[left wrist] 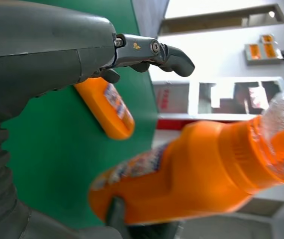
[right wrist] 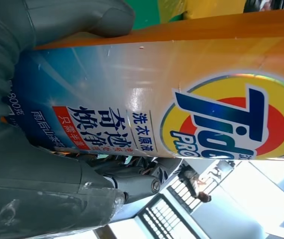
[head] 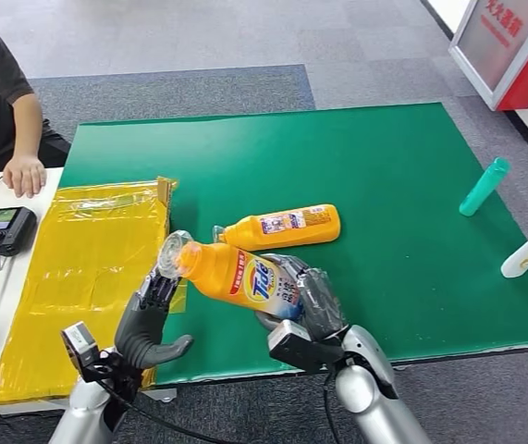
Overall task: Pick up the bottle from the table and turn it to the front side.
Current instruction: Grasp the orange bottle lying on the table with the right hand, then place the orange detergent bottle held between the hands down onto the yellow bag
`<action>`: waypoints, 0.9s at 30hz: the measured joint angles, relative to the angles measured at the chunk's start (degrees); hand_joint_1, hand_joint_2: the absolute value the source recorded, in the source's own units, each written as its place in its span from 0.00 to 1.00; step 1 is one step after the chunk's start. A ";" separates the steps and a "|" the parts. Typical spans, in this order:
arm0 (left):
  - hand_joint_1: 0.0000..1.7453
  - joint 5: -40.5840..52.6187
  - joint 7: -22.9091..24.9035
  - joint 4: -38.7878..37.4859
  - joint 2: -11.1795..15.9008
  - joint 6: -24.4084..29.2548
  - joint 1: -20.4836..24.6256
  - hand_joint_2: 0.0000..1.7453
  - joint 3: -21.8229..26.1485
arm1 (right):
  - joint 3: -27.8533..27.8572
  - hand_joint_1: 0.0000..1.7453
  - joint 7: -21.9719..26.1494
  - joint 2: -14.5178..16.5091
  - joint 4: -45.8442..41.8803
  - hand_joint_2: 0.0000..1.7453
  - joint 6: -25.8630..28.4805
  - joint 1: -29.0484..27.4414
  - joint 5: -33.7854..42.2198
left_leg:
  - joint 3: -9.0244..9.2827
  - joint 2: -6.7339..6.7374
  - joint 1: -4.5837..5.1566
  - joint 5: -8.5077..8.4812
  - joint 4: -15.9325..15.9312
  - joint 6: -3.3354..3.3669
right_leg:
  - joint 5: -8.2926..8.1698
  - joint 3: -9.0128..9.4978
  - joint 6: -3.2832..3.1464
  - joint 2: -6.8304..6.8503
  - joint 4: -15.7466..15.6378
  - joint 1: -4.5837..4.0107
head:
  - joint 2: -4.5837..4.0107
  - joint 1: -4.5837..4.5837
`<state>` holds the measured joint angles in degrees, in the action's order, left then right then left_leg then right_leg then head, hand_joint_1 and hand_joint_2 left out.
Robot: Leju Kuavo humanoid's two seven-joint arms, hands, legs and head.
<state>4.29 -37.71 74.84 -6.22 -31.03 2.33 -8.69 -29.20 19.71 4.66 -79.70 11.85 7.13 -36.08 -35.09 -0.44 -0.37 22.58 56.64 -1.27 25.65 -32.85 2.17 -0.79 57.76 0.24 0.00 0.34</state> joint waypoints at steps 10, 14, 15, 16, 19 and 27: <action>0.00 -11.76 1.14 0.00 0.14 -9.00 2.14 1.00 -4.47 | -3.56 1.00 1.97 2.63 5.51 1.00 4.77 -0.29 -3.27 | -0.01 0.00 0.00 0.01 0.00 0.01 | 0.01 -0.01 0.00 0.00 0.00 0.00 | 0.00 -0.01; 0.00 -13.32 1.74 0.00 0.15 -9.86 2.42 1.00 -5.01 | -4.64 1.00 3.10 2.81 7.75 1.00 5.58 -0.21 -3.29 | 0.00 0.00 0.00 0.01 0.00 0.00 | 0.01 -0.01 0.00 0.00 0.00 0.00 | 0.00 0.01; 0.00 -13.65 1.90 0.00 0.15 -9.99 2.44 1.00 -5.05 | -4.85 1.00 3.45 2.81 8.19 1.00 5.69 -0.21 -3.17 | 0.00 0.00 0.00 0.01 0.00 0.00 | 0.01 -0.01 0.00 0.00 0.00 0.00 | 0.00 0.01; 0.00 -13.90 1.99 0.00 0.15 -10.07 2.46 1.00 -5.08 | -5.09 1.00 3.72 2.81 8.58 1.00 5.75 -0.21 -3.05 | 0.00 0.00 0.00 0.01 0.00 0.00 | 0.01 -0.01 0.00 0.00 0.00 0.00 | 0.00 0.01; 0.00 -14.40 2.14 0.00 0.15 -10.13 2.47 1.00 -5.14 | -6.01 1.00 4.33 2.81 9.44 1.00 5.81 -0.22 -2.90 | 0.00 0.00 0.00 0.01 0.00 0.00 | 0.01 -0.01 0.00 0.00 0.00 0.00 | 0.00 0.00; 1.00 -12.99 3.05 -0.01 0.34 -8.84 2.64 1.00 -5.67 | -7.96 1.00 4.69 2.78 9.51 1.00 6.05 -0.21 -2.63 | 0.00 0.00 0.00 0.01 0.00 0.00 | 0.01 -0.03 0.00 0.00 0.00 0.00 | 0.00 0.00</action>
<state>-8.69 -34.66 74.83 -5.88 -39.87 4.97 -14.35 -37.15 24.41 7.44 -70.19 17.90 6.92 -38.70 -35.10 -0.44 -0.37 22.59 56.64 -1.27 25.67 -32.88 2.17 -0.79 57.76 0.25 0.00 0.34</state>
